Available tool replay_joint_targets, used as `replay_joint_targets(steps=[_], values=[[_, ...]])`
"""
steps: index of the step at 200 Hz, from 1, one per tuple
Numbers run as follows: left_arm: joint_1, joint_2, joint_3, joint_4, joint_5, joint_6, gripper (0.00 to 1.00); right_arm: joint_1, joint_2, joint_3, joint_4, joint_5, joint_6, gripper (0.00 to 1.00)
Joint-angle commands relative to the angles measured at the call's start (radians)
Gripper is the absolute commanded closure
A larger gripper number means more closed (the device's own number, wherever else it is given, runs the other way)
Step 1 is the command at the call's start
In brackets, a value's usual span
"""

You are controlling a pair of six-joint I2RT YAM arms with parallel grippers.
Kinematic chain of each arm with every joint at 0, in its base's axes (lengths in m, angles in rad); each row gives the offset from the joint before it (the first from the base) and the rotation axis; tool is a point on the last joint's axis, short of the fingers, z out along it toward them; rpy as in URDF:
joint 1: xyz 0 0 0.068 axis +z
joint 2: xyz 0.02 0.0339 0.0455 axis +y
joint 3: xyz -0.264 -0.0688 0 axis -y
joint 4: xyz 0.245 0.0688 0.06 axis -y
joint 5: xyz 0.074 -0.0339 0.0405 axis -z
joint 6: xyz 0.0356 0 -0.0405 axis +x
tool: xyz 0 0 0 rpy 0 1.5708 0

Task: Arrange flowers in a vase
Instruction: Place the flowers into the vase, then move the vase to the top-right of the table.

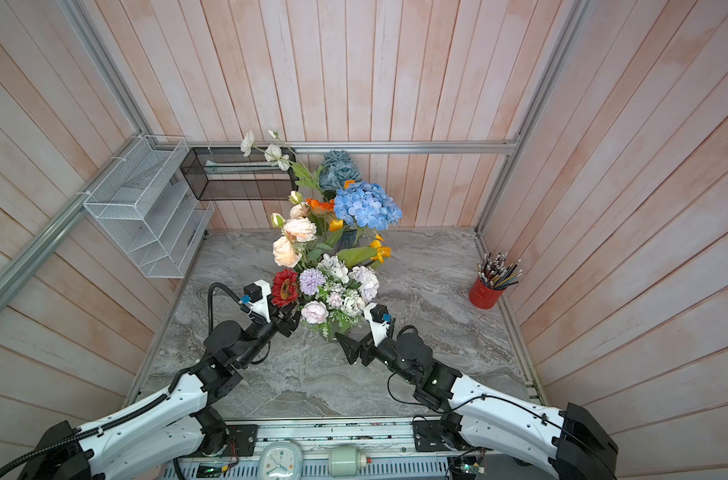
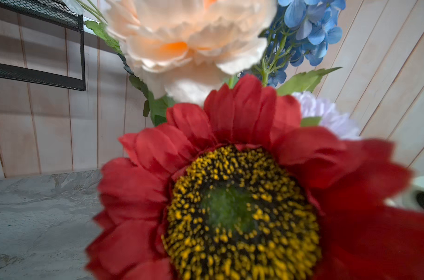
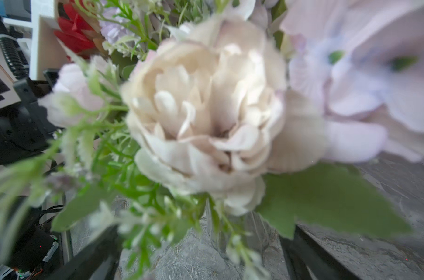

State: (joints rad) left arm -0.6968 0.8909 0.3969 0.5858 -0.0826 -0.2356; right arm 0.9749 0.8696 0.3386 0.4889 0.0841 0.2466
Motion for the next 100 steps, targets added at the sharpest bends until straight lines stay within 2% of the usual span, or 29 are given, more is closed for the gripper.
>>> replay_joint_targets(steps=[1,13,23,44,66,100], values=[[0.003,-0.072,-0.015,-0.059,-0.004,-0.015,0.40,0.007,0.043,-0.031,0.067,-0.009,-0.045,0.02],[0.004,-0.120,-0.030,-0.110,-0.006,-0.026,0.38,0.006,0.082,-0.041,0.123,-0.004,-0.071,0.02],[0.003,-0.158,-0.044,-0.153,-0.006,-0.036,0.32,0.006,0.109,-0.052,0.179,0.003,-0.090,0.02],[0.003,-0.229,-0.082,-0.231,-0.029,-0.065,0.01,0.005,0.165,-0.081,0.350,0.039,-0.117,0.02],[0.004,-0.282,-0.120,-0.287,-0.050,-0.090,0.00,-0.011,0.229,-0.089,0.486,0.026,-0.155,0.02],[0.007,-0.310,-0.164,-0.309,-0.088,-0.120,0.00,-0.016,0.346,-0.035,0.555,-0.016,-0.201,0.02]])
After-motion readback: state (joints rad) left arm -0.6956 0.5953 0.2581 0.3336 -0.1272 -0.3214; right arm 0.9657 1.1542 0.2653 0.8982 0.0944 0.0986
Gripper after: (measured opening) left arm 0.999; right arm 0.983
